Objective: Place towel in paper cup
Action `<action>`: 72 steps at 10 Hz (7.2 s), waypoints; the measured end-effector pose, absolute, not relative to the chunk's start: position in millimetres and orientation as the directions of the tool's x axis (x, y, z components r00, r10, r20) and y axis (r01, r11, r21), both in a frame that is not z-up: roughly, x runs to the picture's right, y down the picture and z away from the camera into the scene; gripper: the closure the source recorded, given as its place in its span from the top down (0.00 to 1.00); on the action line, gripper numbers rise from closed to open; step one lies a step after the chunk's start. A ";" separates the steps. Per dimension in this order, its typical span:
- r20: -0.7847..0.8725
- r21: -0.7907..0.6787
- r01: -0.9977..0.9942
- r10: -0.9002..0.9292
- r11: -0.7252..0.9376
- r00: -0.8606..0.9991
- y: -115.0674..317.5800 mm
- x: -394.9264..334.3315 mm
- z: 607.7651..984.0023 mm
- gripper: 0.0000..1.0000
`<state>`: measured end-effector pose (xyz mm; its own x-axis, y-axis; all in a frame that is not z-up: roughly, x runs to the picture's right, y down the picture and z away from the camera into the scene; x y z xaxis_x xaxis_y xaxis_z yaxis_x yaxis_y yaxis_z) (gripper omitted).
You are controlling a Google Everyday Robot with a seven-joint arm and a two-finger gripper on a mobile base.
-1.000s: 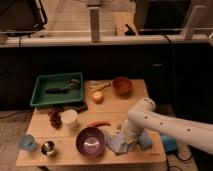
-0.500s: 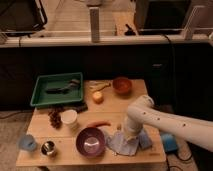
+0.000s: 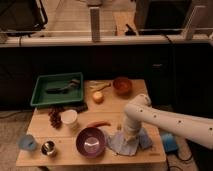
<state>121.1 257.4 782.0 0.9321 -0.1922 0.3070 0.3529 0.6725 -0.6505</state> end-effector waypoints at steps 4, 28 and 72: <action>0.300 -0.663 0.335 -0.174 0.670 0.938 263.8 120.3 774.0 0.74; 0.450 -0.593 0.338 -0.048 0.731 0.892 206.9 128.5 737.4 0.00; 0.577 -0.324 0.678 -0.430 0.660 0.695 60.5 -155.4 750.1 0.00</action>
<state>-155.4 60.5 750.1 0.6946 -0.4301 0.5766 0.6778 0.6598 -0.3244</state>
